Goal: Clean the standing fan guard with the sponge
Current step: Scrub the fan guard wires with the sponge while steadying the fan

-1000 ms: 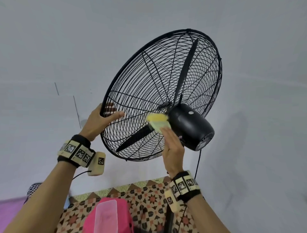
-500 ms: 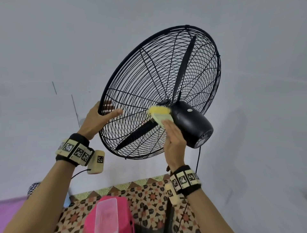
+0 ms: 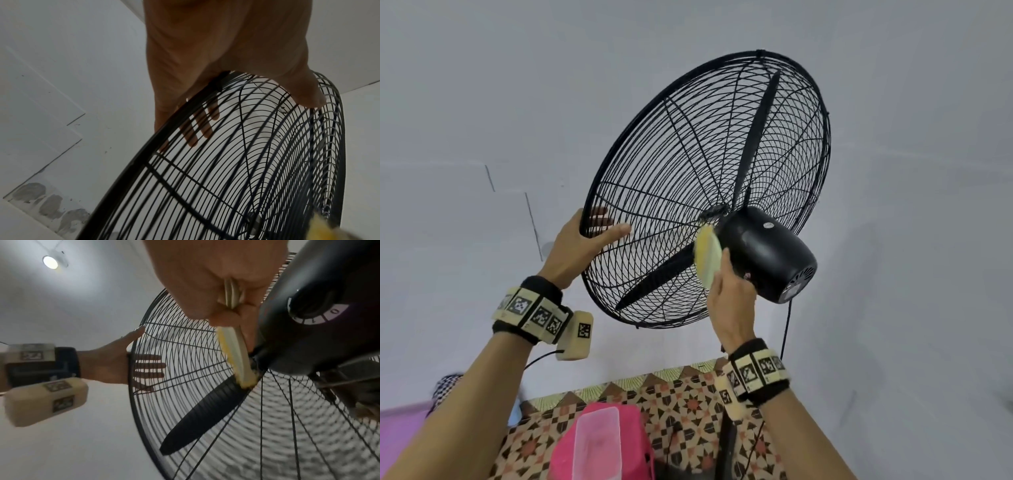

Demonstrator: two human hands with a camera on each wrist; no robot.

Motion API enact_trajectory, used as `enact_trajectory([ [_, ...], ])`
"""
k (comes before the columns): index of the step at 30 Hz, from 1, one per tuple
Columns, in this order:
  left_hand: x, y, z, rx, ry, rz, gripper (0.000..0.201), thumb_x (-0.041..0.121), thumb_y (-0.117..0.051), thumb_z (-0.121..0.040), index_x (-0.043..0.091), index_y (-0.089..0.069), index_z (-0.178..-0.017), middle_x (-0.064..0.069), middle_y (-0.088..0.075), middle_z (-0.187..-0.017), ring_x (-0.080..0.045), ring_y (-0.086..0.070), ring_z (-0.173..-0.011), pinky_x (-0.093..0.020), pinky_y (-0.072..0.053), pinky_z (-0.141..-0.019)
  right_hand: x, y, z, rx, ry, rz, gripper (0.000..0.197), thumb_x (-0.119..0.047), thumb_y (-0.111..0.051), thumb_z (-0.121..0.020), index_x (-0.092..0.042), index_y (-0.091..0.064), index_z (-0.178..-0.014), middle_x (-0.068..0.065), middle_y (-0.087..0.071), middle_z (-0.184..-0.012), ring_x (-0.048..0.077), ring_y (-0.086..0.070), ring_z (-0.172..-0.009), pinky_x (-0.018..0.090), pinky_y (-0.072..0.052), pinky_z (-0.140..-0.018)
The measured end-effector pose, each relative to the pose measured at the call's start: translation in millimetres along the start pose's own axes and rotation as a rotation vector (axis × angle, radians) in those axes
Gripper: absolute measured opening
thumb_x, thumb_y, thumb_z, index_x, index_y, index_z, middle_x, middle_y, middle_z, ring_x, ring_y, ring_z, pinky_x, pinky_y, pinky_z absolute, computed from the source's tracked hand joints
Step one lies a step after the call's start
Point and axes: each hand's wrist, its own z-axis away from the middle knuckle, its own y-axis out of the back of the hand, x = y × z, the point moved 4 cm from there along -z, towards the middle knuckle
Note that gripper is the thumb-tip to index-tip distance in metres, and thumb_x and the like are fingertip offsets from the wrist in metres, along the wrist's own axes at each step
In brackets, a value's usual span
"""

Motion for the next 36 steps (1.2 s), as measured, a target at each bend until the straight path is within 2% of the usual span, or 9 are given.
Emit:
enact_trajectory([
  [4, -2, 1, 1, -0.019, -0.001, 0.001, 0.090, 0.082, -0.077, -0.064, 0.027, -0.059, -0.133, 0.007, -0.070, -0.123, -0.012, -0.065, -0.116, -0.038, -0.051, -0.102, 9, 0, 6, 0.051, -0.065, -0.085, 0.054, -0.019, -0.050, -0.105, -0.015, -0.039, -0.158, 0.012, -0.073, -0.099, 0.020, -0.066, -0.080, 0.041, -0.062, -0.081],
  [8, 1, -2, 0, -0.025, -0.017, -0.009, 0.089, 0.083, -0.077, -0.064, 0.026, -0.059, -0.131, 0.006, -0.070, -0.121, -0.015, -0.066, -0.115, -0.039, -0.050, -0.102, 7, 8, -5, 0.231, -0.074, -0.196, 0.055, -0.016, -0.052, -0.105, -0.018, -0.038, -0.159, 0.014, -0.072, -0.122, 0.027, -0.072, -0.101, 0.043, -0.062, -0.087],
  [14, -5, 3, 0, -0.014, -0.008, -0.021, 0.091, 0.084, -0.077, -0.065, 0.026, -0.059, -0.133, 0.007, -0.070, -0.124, -0.013, -0.065, -0.117, -0.046, -0.050, -0.107, 13, -12, 13, -0.052, -0.139, -0.038, 0.059, -0.014, -0.052, -0.103, -0.020, -0.036, -0.160, 0.004, -0.061, -0.076, 0.021, -0.060, -0.072, 0.043, -0.059, -0.081],
  [19, -4, -2, 0, -0.020, -0.020, -0.023, 0.083, 0.080, -0.078, -0.069, 0.026, -0.060, -0.129, 0.006, -0.071, -0.121, -0.015, -0.067, -0.115, -0.049, -0.051, -0.107, 17, -4, -6, 0.124, -0.152, -0.132, 0.054, -0.021, -0.048, -0.105, -0.026, -0.036, -0.158, 0.012, -0.070, -0.103, 0.029, -0.069, -0.088, 0.047, -0.062, -0.080],
  [23, -3, 0, -1, -0.010, -0.021, -0.018, 0.088, 0.082, -0.076, -0.068, 0.026, -0.058, -0.134, 0.007, -0.069, -0.123, -0.013, -0.065, -0.117, -0.044, -0.050, -0.107, 18, -15, 0, -0.058, -0.161, -0.072, 0.055, -0.017, -0.048, -0.097, -0.021, -0.048, -0.152, 0.006, -0.064, -0.080, 0.027, -0.063, -0.072, 0.043, -0.061, -0.073],
  [25, -4, 2, 1, -0.014, -0.020, -0.027, 0.087, 0.082, -0.076, -0.069, 0.026, -0.059, -0.133, 0.007, -0.070, -0.123, -0.012, -0.066, -0.116, -0.044, -0.051, -0.106, 21, -17, 16, -0.095, -0.230, -0.149, 0.056, -0.022, -0.047, -0.091, -0.025, -0.054, -0.147, -0.002, -0.062, -0.080, 0.024, -0.065, -0.068, 0.045, -0.062, -0.066],
  [30, -3, -2, 4, -0.024, -0.036, -0.021, 0.080, 0.079, -0.076, -0.072, 0.028, -0.060, -0.131, 0.008, -0.070, -0.121, -0.010, -0.066, -0.114, -0.036, -0.051, -0.101, 19, -7, 14, 0.063, -0.350, -0.303, 0.050, -0.020, -0.055, -0.096, -0.029, -0.054, -0.145, -0.008, -0.067, -0.099, 0.019, -0.070, -0.091, 0.047, -0.062, -0.082],
  [34, -4, -2, 3, -0.020, -0.018, 0.033, 0.080, 0.074, -0.080, -0.071, 0.027, -0.060, -0.132, 0.006, -0.070, -0.122, -0.012, -0.066, -0.114, -0.036, -0.051, -0.102, 12, -6, 8, 0.019, -0.462, -0.445, 0.045, -0.006, -0.057, -0.098, -0.017, -0.061, -0.141, -0.021, -0.061, -0.090, -0.008, -0.067, -0.072, 0.038, -0.064, -0.068],
  [36, -7, 1, 4, -0.019, -0.013, 0.047, 0.079, 0.074, -0.080, -0.070, 0.027, -0.060, -0.131, 0.006, -0.071, -0.122, -0.012, -0.067, -0.114, -0.036, -0.051, -0.101, 14, -9, 16, -0.081, -0.523, -0.503, 0.044, -0.005, -0.060, -0.096, -0.014, -0.064, -0.139, -0.014, -0.065, -0.091, -0.004, -0.064, -0.056, 0.032, -0.061, -0.058],
])
